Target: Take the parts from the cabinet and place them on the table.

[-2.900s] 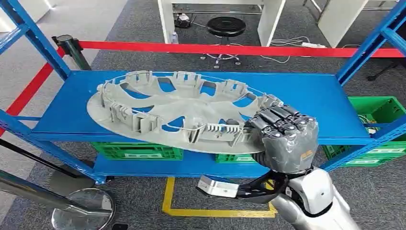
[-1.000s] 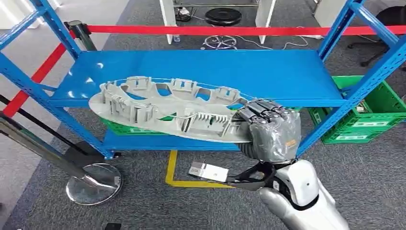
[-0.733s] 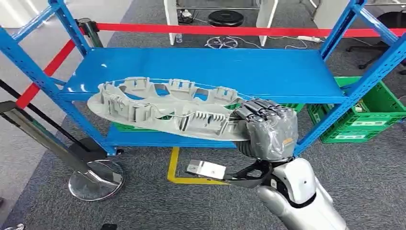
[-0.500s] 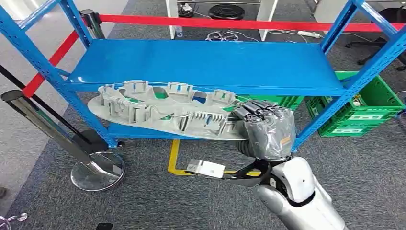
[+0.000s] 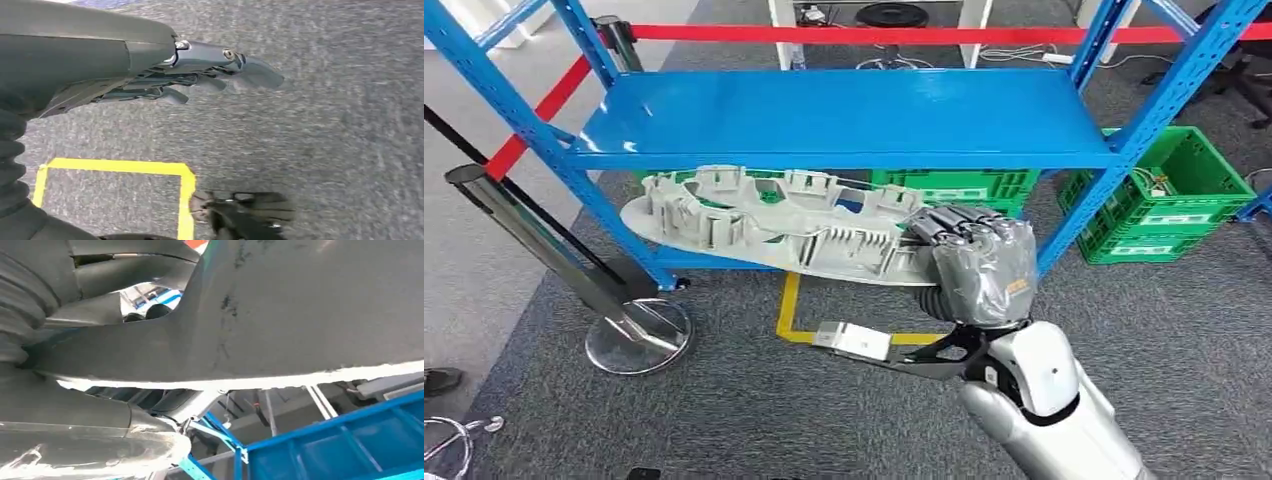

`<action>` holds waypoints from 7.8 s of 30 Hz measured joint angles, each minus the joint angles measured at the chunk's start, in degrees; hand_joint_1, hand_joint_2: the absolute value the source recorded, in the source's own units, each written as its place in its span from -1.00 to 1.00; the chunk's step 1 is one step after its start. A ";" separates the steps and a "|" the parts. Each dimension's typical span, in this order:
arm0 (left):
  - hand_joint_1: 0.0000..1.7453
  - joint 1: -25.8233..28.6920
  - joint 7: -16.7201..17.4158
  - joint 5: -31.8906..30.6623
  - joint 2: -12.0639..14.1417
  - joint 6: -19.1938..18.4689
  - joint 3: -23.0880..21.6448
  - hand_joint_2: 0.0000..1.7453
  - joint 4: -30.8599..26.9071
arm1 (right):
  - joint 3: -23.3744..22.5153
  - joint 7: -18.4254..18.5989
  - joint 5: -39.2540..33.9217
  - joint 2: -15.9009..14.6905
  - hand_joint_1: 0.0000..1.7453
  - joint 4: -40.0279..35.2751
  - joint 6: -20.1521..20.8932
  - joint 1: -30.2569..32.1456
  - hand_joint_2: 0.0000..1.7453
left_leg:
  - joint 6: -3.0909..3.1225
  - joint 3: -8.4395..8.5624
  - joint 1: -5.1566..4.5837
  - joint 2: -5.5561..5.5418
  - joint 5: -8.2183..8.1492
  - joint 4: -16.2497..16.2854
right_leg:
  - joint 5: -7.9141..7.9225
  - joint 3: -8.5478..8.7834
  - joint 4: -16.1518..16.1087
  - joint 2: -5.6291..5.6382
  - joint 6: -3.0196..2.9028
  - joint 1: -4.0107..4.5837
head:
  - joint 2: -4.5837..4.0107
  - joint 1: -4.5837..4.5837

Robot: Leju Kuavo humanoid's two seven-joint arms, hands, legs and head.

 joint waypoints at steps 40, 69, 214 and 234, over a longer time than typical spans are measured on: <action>-1.00 -0.12 -0.35 0.44 0.85 -0.44 -0.02 1.00 0.04 | -0.09 0.31 -0.87 0.20 1.00 1.42 0.24 -0.63 1.00 | 2.71 7.52 0.18 0.20 2.25 -15.70 | -1.45 -4.96 4.04 0.23 2.89 -0.30 | 0.00 0.22; -1.00 -0.30 -0.90 1.84 0.41 0.02 0.07 1.00 0.09 | 0.20 0.26 -1.07 0.39 1.00 2.91 0.13 -1.39 1.00 | 2.43 8.90 -0.20 0.07 1.69 -16.48 | 1.74 -2.77 1.84 0.11 1.88 0.34 | 0.00 -0.02; -1.00 -1.69 2.88 1.97 3.39 -4.57 0.17 1.00 0.37 | 1.68 4.26 11.30 0.83 1.00 11.08 -1.38 -5.07 1.00 | 2.84 3.62 -0.44 -5.92 5.22 -15.17 | -1.76 -0.52 4.69 3.62 0.46 0.45 | 0.00 -0.98; -1.00 -1.94 3.63 1.46 6.40 -6.05 0.02 1.00 0.37 | 1.31 4.50 11.08 0.35 1.00 11.08 -1.36 -4.17 1.00 | 1.21 2.83 -0.21 2.14 4.86 -14.87 | -3.28 3.47 0.16 -6.80 1.92 0.58 | 0.00 -1.18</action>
